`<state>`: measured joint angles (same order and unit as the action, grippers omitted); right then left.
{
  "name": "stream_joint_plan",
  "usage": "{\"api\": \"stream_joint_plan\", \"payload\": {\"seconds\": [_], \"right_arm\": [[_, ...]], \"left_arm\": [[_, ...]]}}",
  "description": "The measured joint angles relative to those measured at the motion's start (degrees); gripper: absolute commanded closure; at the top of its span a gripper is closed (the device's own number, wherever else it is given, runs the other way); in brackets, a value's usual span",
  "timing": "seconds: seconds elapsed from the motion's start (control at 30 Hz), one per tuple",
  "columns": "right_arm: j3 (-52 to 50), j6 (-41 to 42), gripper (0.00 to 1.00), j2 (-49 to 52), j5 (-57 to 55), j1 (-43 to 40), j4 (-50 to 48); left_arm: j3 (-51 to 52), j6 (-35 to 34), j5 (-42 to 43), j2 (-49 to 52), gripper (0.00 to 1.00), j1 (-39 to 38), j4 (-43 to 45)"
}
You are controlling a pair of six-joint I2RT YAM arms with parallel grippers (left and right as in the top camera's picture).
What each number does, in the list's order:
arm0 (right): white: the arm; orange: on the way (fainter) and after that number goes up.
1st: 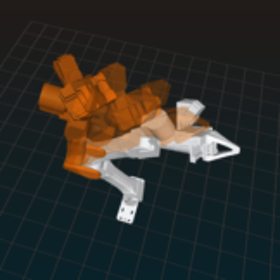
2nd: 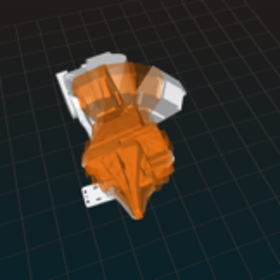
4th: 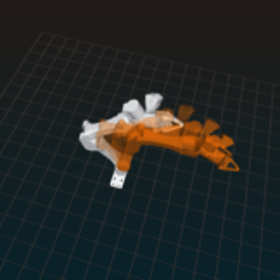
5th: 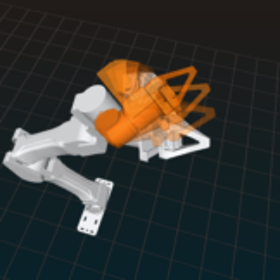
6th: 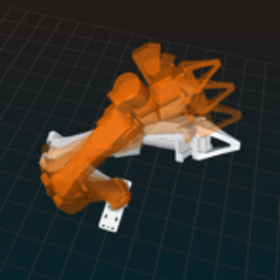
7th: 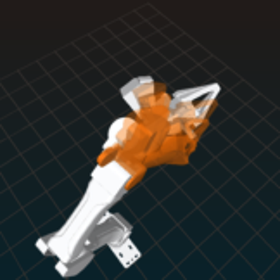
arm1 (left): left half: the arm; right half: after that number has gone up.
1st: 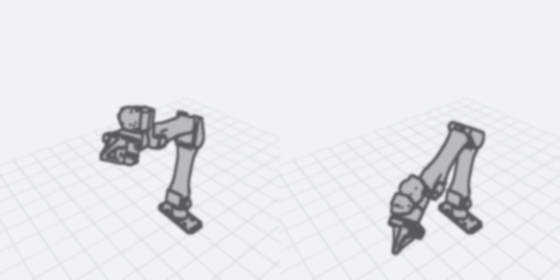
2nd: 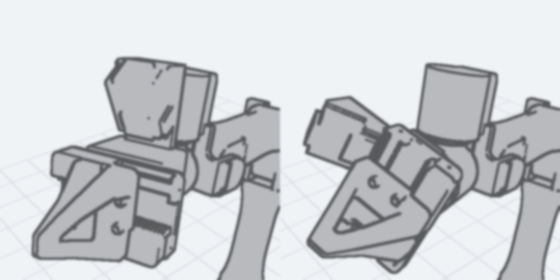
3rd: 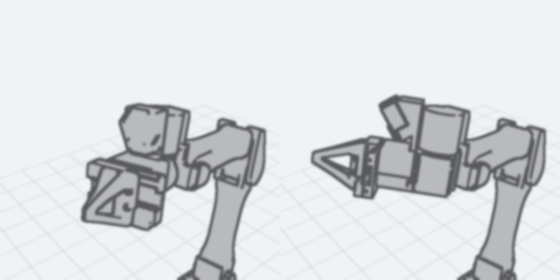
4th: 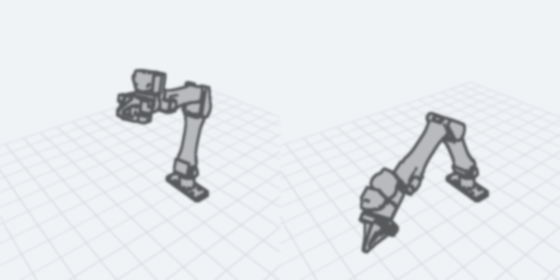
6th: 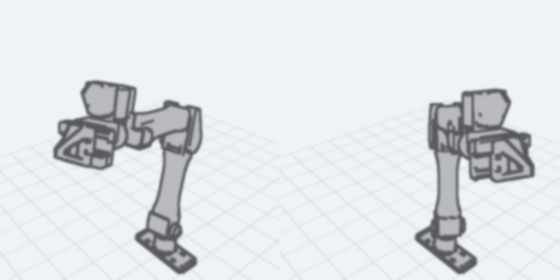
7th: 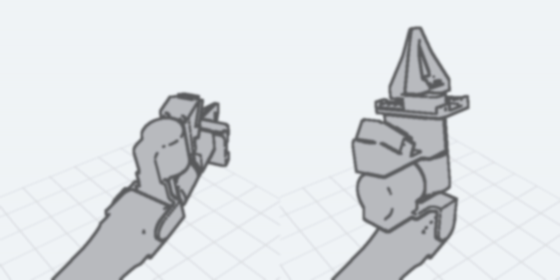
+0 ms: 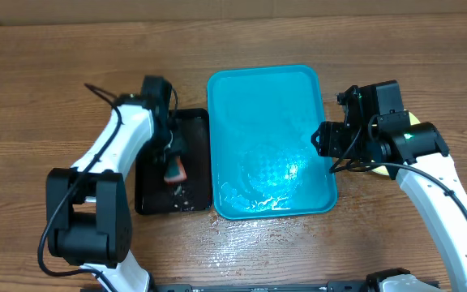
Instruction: Clean dirty plates on tray and stack at the side
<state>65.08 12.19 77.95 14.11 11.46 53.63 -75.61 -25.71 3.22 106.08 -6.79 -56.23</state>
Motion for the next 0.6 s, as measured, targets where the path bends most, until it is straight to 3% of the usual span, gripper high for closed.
{"api": "stream_joint_plan", "payload": {"seconds": [0.2, 0.43, 0.5, 0.6], "right_arm": [[0.0, 0.0, 0.41, 0.0, 0.0, 0.0, 0.1], [0.0, 0.0, 0.41, 0.0, 0.0, 0.0, 0.4], [0.0, 0.0, 0.41, 0.0, 0.0, 0.0, 0.4], [0.0, 0.0, 0.41, 0.0, 0.0, 0.0, 0.5]], "left_arm": [[-2.2, 1.0, 0.6, 0.0, 0.51, 0.0, -1.7], [3.6, 1.3, 0.3, 0.0, 0.5, -2.1, 2.2], [6.7, 1.4, -0.4, 0.0, 0.55, -3.2, 5.1], [10.7, 1.6, -2.3, 0.0, 0.75, -4.5, 9.4]]}}
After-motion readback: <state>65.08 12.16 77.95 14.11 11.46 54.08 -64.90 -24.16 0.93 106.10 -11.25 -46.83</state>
